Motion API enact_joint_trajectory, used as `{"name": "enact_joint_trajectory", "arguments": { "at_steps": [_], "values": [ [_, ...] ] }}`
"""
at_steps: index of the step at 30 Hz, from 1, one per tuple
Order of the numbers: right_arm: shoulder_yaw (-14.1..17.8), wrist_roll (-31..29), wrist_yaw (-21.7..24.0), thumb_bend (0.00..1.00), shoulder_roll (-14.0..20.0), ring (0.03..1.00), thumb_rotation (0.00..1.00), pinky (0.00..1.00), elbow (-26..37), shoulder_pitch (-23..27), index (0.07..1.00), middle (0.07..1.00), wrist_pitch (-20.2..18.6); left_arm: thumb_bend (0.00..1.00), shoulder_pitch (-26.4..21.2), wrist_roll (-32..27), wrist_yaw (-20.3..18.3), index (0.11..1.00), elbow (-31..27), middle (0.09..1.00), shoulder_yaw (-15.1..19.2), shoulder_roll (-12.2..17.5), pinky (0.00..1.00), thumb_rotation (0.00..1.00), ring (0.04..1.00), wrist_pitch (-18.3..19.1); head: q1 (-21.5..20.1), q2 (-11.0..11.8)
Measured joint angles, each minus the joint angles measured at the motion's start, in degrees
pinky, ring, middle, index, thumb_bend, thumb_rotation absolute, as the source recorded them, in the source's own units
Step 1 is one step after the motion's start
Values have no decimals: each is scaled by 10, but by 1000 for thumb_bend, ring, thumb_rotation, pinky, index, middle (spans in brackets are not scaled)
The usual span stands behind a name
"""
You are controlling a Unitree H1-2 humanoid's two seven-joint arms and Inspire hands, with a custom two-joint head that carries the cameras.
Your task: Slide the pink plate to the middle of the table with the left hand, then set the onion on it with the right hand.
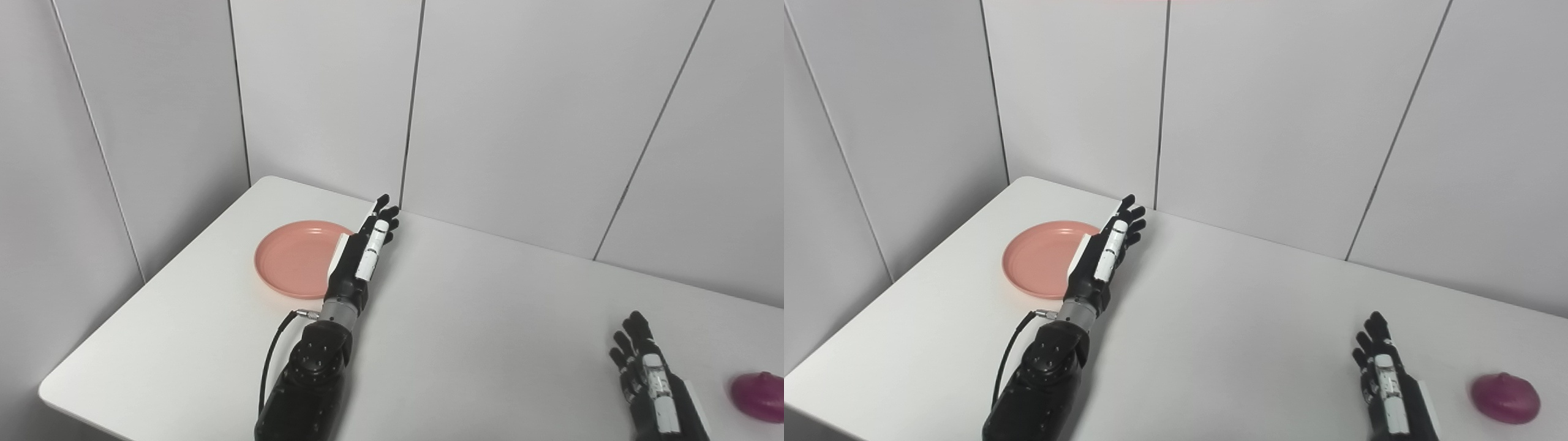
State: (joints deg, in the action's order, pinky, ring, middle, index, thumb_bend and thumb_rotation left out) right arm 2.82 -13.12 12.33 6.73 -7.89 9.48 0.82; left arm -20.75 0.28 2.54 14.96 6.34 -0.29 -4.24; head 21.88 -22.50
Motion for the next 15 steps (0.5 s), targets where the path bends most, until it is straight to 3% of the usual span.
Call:
{"name": "enact_joint_trajectory", "arguments": {
  "at_steps": [5, 15],
  "values": [
    [0, 0, 0, 341, 1, 1000, 847, 1000, 0, 0, 998, 1000, -1, 520, -4, -4, 14, 925, 2, 896, 8, 0, 900, 1000, 893, 0, 18, 8],
    [0, -1, 0, 370, 3, 1000, 820, 1000, 4, -3, 987, 996, -8, 547, -22, -11, 36, 920, 14, 897, 38, 19, 913, 1000, 897, -1, 12, 14]
  ]
}}
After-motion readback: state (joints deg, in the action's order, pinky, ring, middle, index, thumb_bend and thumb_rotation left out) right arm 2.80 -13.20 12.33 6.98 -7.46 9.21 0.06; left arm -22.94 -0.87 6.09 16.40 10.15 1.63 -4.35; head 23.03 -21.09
